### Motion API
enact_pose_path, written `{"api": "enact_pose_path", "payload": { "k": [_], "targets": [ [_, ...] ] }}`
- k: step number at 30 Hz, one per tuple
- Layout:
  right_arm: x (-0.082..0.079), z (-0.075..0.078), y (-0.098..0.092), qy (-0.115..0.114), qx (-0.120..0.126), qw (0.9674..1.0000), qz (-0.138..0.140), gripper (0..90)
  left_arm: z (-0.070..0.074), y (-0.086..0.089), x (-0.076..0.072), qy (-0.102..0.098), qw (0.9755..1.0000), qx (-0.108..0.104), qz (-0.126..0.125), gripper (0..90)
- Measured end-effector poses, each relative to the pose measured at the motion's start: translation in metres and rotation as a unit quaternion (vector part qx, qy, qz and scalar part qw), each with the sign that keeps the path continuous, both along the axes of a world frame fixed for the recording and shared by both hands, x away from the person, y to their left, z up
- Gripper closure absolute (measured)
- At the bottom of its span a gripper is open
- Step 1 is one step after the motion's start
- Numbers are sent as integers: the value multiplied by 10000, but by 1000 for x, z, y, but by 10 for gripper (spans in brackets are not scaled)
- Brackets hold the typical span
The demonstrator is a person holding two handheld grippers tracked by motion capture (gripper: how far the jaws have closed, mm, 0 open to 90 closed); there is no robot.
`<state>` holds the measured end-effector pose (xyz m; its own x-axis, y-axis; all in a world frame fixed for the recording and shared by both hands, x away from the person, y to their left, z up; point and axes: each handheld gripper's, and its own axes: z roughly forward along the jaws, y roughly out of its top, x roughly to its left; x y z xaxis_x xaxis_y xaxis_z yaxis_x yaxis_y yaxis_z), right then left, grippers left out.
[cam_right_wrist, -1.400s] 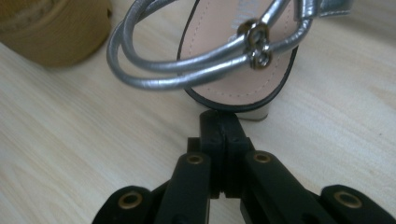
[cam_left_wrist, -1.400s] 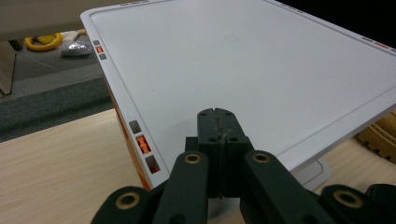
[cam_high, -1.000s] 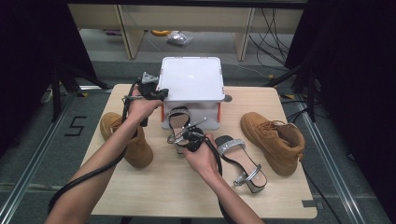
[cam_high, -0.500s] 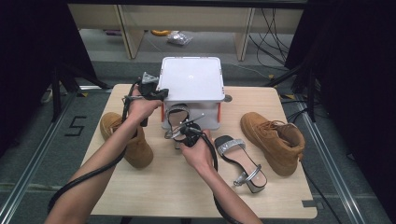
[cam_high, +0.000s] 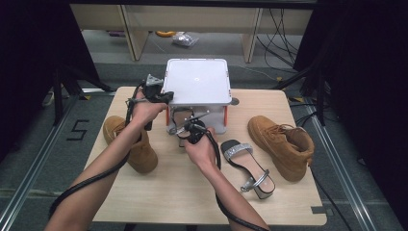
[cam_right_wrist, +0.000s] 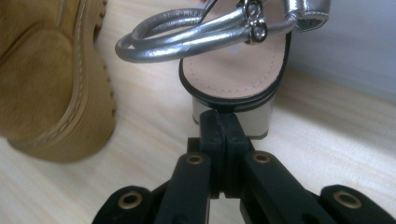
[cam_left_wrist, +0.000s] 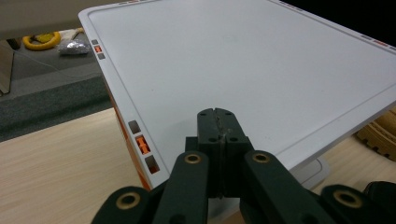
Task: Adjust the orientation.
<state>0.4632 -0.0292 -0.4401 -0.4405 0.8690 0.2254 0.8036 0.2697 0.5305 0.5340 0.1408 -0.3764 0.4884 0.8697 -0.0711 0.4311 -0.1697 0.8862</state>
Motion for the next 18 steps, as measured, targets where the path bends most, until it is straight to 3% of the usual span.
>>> {"api": "enact_pose_path", "payload": {
  "k": [2,4,6,7,8,9,11,13,14,18],
  "targets": [
    [3,0,0,-27,30,10000,-27,900,1,1,0,21,10000,78,-40,896],
    [7,1,0,-113,29,9999,11,900,0,-1,0,-7,10000,-28,1,896],
    [7,3,3,0,84,9998,-152,900,1,1,0,30,10000,78,-43,896],
    [10,1,3,-137,101,9998,-94,900,1,1,0,34,10000,81,-46,896],
    [11,2,4,-58,59,9998,-182,900,1,1,0,32,9999,85,-52,896],
    [13,1,2,-208,37,9998,-37,900,1,1,-1,39,9999,98,-47,896],
    [15,2,4,-104,83,9997,-213,900,1,1,0,37,9999,87,-58,896],
    [17,2,5,-286,124,9993,-225,900,1,1,0,34,10000,42,-39,896],
    [19,3,7,-291,142,9988,-368,900,1,1,0,36,10000,40,-38,896],
    [22,5,7,-368,95,9988,-325,900,1,1,0,35,10000,32,-40,896]
  ]
}}
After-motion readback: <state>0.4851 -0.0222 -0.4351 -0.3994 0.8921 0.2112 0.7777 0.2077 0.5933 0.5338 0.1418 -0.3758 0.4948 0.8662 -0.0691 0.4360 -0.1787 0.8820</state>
